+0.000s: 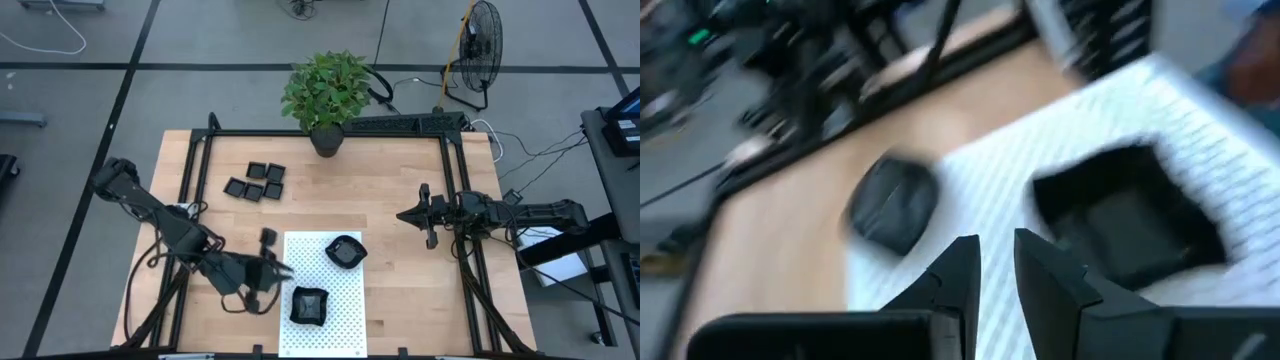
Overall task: Pick & Place Mini shaped plates
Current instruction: Put the square plate on the shelf
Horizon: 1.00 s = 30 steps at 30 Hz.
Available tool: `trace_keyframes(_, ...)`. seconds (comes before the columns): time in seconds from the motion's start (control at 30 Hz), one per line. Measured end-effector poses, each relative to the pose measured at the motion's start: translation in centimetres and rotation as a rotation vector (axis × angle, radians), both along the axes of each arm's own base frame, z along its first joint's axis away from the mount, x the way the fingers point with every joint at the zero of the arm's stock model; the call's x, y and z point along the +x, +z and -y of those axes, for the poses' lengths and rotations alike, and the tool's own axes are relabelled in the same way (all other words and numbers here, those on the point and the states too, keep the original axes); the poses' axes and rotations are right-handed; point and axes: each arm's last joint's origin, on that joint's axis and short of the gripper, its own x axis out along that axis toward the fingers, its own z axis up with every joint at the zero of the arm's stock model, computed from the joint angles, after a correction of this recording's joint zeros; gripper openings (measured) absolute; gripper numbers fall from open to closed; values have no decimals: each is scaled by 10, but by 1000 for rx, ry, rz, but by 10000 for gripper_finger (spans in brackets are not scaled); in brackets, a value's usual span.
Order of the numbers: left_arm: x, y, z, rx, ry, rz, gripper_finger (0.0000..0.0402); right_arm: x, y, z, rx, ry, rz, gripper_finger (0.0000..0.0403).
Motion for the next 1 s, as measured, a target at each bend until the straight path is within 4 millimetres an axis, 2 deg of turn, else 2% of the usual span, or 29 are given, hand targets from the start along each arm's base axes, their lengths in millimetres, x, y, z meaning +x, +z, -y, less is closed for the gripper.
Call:
trace_keyframes(0.17, -21, -4, -29, 101, 313, -88, 72, 0, 0, 0, 0, 0, 0, 0)
trace_keyframes(0.43, -47, -8, -99, 31, 762, -195, 83, 0, 0, 0, 0, 0, 0, 0)
trace_keyframes(0.5, -55, -13, -122, 4, 884, -201, 102, 0, 0, 0, 0, 0, 0, 0)
trace_keyframes(0.7, -88, -39, -191, -102, 1241, -231, 195, 0, 0, 0, 0, 0, 0, 0)
trace_keyframes(0.83, -104, -62, -230, -236, 1333, -295, 231, 0, 0, 0, 0, 0, 0, 0)
trace_keyframes(1.0, -112, -95, -271, -451, 1326, -300, 225, 0, 0, 0, 0, 0, 0, 0)
